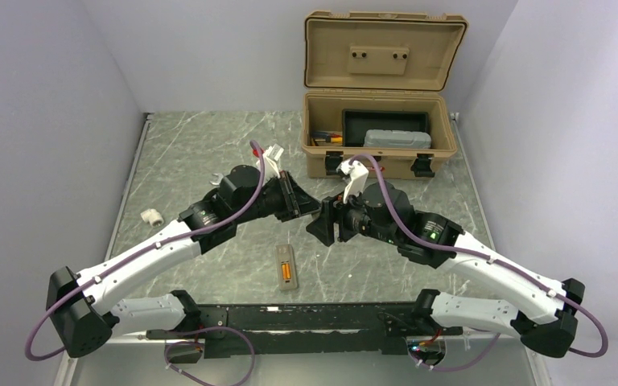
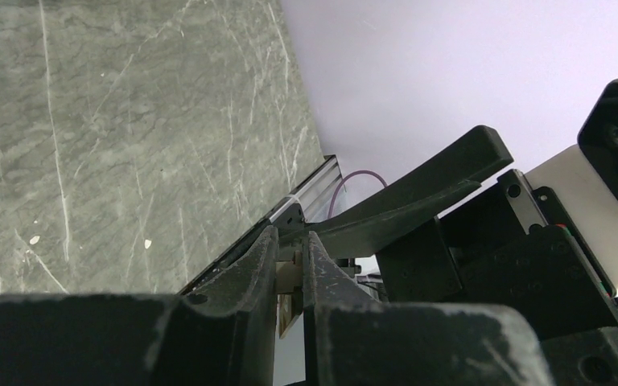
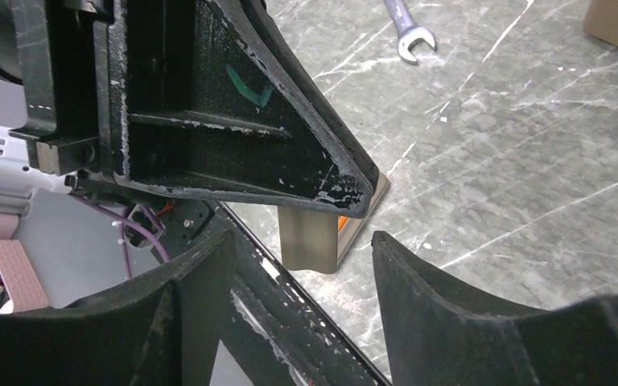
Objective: Load the batteries into the remote control
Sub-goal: Adjust the battery cover.
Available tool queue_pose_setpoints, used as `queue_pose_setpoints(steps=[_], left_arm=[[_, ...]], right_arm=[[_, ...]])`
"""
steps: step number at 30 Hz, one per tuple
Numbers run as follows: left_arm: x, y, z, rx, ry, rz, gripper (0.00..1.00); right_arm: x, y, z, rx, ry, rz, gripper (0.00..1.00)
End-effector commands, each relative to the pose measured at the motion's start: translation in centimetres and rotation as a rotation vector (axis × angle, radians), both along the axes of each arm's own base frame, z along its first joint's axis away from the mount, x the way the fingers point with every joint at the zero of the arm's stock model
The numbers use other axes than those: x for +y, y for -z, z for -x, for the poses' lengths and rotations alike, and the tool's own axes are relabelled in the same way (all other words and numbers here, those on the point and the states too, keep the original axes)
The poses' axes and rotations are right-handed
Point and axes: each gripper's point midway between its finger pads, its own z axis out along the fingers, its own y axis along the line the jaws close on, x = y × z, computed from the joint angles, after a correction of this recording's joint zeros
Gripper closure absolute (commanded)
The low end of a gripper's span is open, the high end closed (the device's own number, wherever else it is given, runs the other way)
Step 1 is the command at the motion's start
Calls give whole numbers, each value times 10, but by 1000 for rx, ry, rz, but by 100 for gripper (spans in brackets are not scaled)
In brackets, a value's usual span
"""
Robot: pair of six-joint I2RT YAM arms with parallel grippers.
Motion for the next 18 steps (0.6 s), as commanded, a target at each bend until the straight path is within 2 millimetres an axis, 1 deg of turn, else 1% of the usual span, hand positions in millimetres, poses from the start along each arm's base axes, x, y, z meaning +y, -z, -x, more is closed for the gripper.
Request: queue_pose_setpoints(steps=[1, 4, 6, 8, 9, 12, 15, 17, 18], left_arm=[[-7, -26, 2, -49, 34, 61, 100], [-8, -24, 3, -43, 42, 60, 100], [-8, -24, 3, -40, 42, 59, 100], [-8, -23, 3, -39, 39, 58, 100], [-7, -23, 3, -39, 38, 58, 98], [-7, -23, 3, -41, 35, 58, 85], [-6, -23, 3, -42, 29, 56, 67], [-5, -21, 2, -40, 27, 53, 59], [-5, -20, 3, -39, 28, 52, 57]], right_arm=[[6, -18, -3, -44, -21, -46, 38], [6, -15, -5, -49, -21, -28, 44], [6, -13, -7, -52, -16, -18, 52], [6, -10, -8, -52, -14, -3, 56], [6, -9, -8, -52, -16, 5, 57], [6, -7, -10, -56, -16, 18, 66], [6, -7, -10, -65, -22, 22, 78], [5, -7, -10, -73, -19, 23, 83], [4, -8, -11, -76, -14, 22, 85]])
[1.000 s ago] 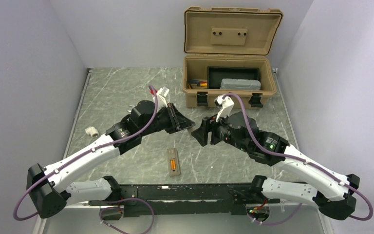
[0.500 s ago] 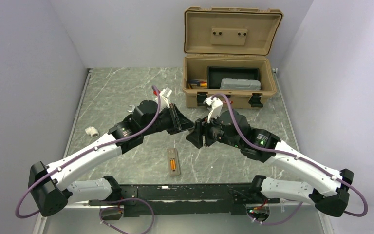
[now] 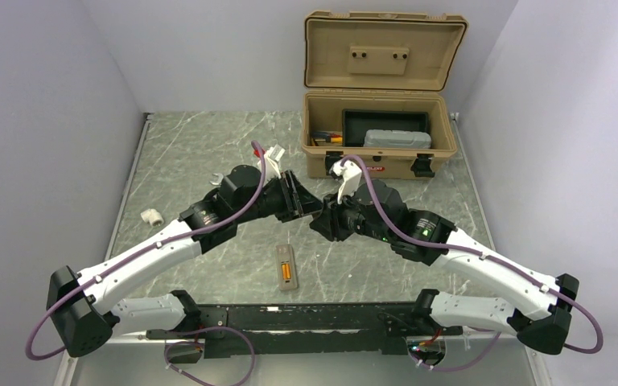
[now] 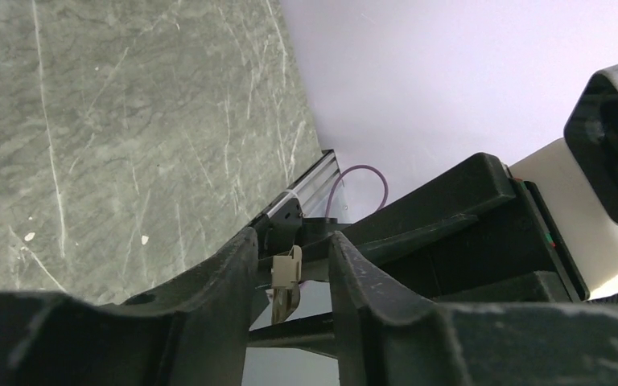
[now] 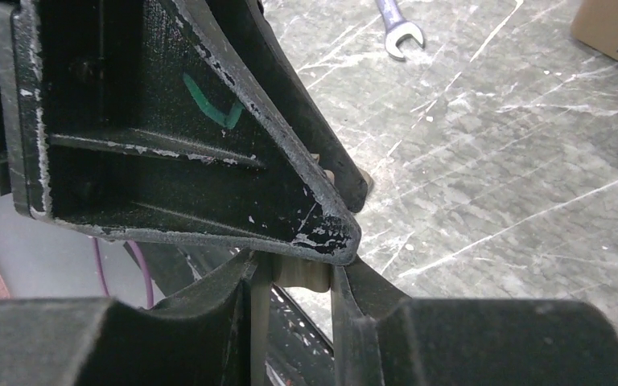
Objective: Load the batteries into the remote control
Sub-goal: Adjust the battery cover.
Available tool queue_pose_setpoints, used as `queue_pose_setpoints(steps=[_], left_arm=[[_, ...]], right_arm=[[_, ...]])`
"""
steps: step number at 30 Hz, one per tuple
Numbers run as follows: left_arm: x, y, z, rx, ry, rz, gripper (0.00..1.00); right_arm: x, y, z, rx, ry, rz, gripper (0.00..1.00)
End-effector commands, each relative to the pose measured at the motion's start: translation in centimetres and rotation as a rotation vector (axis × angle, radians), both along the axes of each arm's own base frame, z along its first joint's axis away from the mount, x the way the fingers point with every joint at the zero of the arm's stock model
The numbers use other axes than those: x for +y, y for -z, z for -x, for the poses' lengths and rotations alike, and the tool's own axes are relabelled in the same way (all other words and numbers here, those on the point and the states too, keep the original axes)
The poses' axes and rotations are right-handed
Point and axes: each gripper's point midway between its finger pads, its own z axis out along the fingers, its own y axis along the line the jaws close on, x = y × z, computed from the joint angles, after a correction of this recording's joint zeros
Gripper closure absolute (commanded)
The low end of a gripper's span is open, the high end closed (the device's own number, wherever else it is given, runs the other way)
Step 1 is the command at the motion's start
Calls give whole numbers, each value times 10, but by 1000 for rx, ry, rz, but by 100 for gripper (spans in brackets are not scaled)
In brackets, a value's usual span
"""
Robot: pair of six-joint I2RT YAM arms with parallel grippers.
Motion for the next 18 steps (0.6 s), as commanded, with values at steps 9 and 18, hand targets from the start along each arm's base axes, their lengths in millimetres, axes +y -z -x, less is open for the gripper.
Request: queue_pose_setpoints(steps=[9, 18], left_arm=[[1, -15, 0, -27, -2, 29, 42], [39, -25, -11, -24, -54, -24, 35]], right_arm=[[-10, -18, -4, -88, -3, 0, 90], [-28, -16, -1, -311, -137, 119, 96]])
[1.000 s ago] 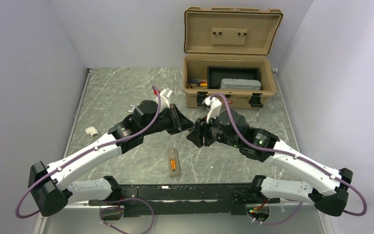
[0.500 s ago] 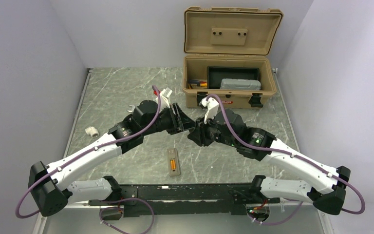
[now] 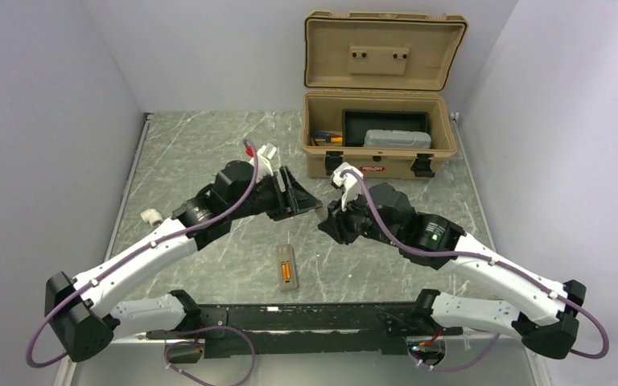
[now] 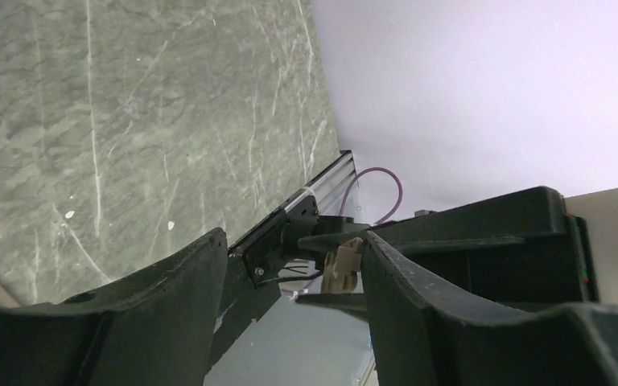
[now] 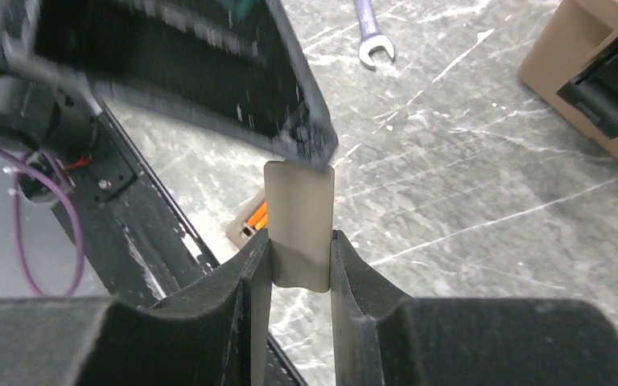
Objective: Load the batteries into the remote control
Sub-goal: Adjust the battery cover, then place the battery cover at the center of the board.
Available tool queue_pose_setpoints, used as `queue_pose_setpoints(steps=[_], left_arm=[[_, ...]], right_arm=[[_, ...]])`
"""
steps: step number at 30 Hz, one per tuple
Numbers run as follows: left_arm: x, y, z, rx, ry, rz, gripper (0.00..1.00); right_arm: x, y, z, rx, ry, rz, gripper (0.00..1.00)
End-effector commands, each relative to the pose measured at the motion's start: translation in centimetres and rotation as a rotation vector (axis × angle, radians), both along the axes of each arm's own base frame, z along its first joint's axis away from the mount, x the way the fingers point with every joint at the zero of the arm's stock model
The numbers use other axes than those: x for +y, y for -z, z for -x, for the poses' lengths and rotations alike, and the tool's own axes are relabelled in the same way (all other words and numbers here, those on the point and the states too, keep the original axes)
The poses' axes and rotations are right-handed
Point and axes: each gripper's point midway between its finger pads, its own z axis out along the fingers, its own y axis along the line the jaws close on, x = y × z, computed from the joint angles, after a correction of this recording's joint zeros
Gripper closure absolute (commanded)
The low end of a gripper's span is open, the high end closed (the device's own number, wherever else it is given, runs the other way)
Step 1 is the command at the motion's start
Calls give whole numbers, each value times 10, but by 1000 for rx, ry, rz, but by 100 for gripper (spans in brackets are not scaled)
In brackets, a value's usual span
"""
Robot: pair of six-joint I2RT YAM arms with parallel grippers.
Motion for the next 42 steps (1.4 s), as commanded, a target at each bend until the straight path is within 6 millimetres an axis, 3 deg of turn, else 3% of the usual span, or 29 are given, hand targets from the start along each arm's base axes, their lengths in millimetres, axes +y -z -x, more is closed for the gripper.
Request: queue_pose_setpoints(steps=[1, 6, 16, 21, 25, 30, 35, 42], left_arm=[[28, -37, -3, -71, -23, 25, 34], [51, -31, -9, -68, -67, -9, 33], [86, 9, -8, -17, -116, -61, 32], [105, 21, -11, -20, -148, -111, 32], [109, 22, -10, -24, -147, -115, 32], [112, 27, -9, -24, -145, -116, 32], [110, 34, -8, -5, -132, -101, 32], [110, 36, -8, 0, -131, -99, 33]], right_arm=[[-12, -17, 2, -203, -99, 15, 98], [-9, -22, 18, -390, -273, -29, 98], [-5, 34, 39, -559, -679, 231, 100], [1, 76, 47, -596, -967, 382, 100], [-16, 126, 62, -522, -1237, 540, 100], [-35, 179, 59, -462, -1368, 727, 100], [-22, 202, 57, -492, -1423, 728, 100], [-23, 233, 54, -452, -1514, 787, 99]])
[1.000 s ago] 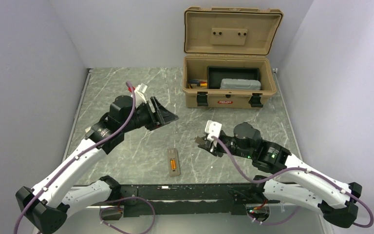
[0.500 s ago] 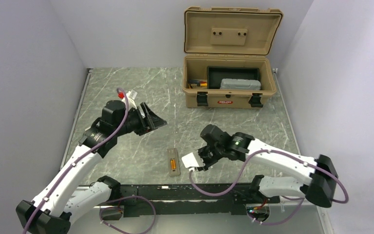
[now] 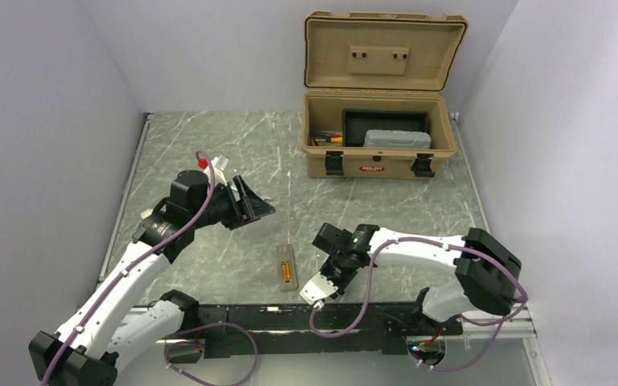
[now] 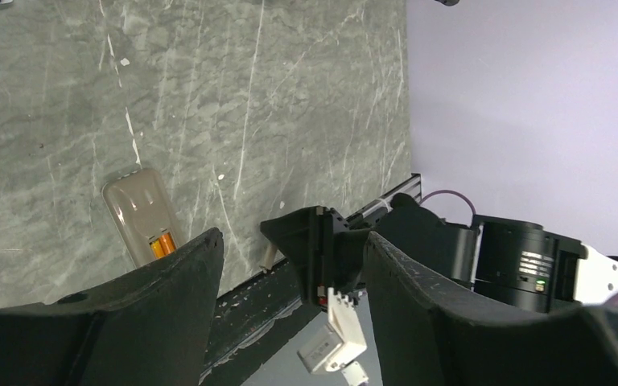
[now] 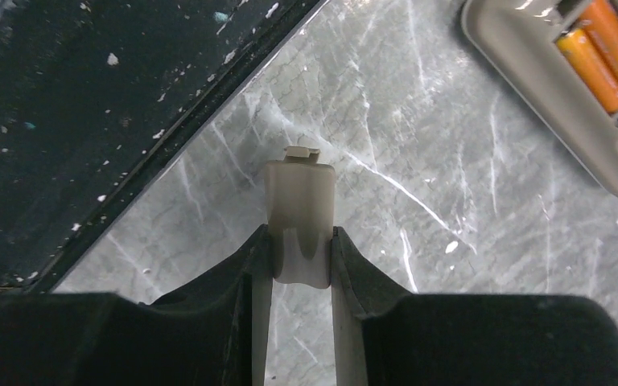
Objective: Load the batteries into the remote control
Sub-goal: Place the battery cover at the center of the board.
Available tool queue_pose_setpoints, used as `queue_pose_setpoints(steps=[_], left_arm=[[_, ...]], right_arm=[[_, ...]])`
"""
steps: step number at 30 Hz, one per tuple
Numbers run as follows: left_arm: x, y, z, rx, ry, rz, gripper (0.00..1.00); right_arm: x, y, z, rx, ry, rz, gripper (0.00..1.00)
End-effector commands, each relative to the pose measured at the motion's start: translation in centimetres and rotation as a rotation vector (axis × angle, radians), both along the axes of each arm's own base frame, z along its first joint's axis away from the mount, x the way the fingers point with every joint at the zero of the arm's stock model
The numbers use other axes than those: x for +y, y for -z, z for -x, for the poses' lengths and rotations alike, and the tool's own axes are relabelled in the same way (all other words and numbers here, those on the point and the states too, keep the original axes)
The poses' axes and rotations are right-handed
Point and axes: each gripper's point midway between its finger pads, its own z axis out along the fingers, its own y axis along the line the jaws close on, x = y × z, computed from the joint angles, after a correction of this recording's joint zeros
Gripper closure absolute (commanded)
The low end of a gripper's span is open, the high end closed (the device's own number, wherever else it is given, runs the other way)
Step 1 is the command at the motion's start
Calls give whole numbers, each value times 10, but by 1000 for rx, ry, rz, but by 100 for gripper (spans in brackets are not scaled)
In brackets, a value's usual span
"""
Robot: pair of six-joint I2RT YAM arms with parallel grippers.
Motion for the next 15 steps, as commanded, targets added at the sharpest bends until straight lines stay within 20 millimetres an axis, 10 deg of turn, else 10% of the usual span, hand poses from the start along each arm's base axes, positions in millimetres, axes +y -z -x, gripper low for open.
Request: queue_pose_setpoints(steps=[1, 5, 9, 15], left_arm=[[-2, -8, -1, -42, 16, 22, 33], [-1, -6, 0, -38, 12, 26, 33], [0, -2, 3, -32, 11, 29, 33], [3, 1, 4, -29, 4, 17, 33]], right_arm=[[11, 10, -7, -28, -83, -7, 98], [18, 17, -10, -10, -78, 18, 84], [29, 16, -12, 14, -51, 6, 27], [55, -8, -19, 1, 25, -143, 12]])
